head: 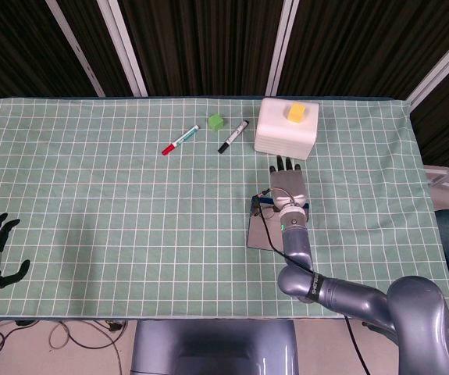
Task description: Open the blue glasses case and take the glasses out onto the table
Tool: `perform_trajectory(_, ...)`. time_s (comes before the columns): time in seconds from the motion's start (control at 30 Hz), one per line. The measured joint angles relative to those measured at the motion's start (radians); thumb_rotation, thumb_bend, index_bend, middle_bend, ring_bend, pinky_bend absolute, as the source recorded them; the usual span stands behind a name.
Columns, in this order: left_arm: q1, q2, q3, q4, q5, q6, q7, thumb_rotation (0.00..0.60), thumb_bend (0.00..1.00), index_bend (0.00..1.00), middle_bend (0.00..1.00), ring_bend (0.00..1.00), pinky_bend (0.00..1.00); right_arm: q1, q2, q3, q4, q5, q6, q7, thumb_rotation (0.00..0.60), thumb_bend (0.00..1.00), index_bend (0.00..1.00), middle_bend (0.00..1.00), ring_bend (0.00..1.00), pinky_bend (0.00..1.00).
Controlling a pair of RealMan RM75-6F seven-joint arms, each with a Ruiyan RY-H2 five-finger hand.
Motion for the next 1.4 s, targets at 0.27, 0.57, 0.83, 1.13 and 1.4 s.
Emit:
perform_trajectory(0.27, 0.0, 0.001, 0.001, -0.003, 0.0, 0.0, 0.0, 0.6, 0.31, 0.13, 0.0, 0.0, 0.0, -0.024, 0.124, 0.023, -0.195, 0.116, 0.0, -0.021, 0.6, 0.23, 0.25, 0.02, 0.0, 0.19)
perform_trajectory(0.57, -0.002, 0.003, 0.001, -0.005, -0.004, -0.007, -0.002, 0.6, 0.31, 0.13, 0.0, 0.0, 0.0, 0.019, 0.183, 0.054, -0.22, 0.271, -0.02, -0.06, 0.6, 0.32, 0.29, 0.02, 0.0, 0.19)
perform_trajectory(0.83, -0.005, 0.007, -0.001, -0.007, -0.012, -0.016, -0.009, 0.6, 0.31, 0.13, 0.0, 0.0, 0.0, 0.067, 0.158, 0.057, -0.151, 0.359, -0.047, -0.078, 0.6, 0.31, 0.32, 0.02, 0.0, 0.19)
perform_trajectory(1.13, -0.006, 0.01, 0.001, -0.009, -0.01, -0.018, -0.012, 0.6, 0.32, 0.13, 0.0, 0.0, 0.0, 0.106, 0.099, 0.045, -0.081, 0.397, -0.048, -0.093, 0.6, 0.31, 0.35, 0.03, 0.0, 0.19)
perform_trajectory(1.4, -0.008, 0.012, 0.001, -0.01, -0.017, -0.024, -0.013, 0.6, 0.32, 0.13, 0.0, 0.0, 0.0, 0.126, 0.072, 0.038, -0.032, 0.411, -0.059, -0.111, 0.6, 0.36, 0.38, 0.03, 0.0, 0.19)
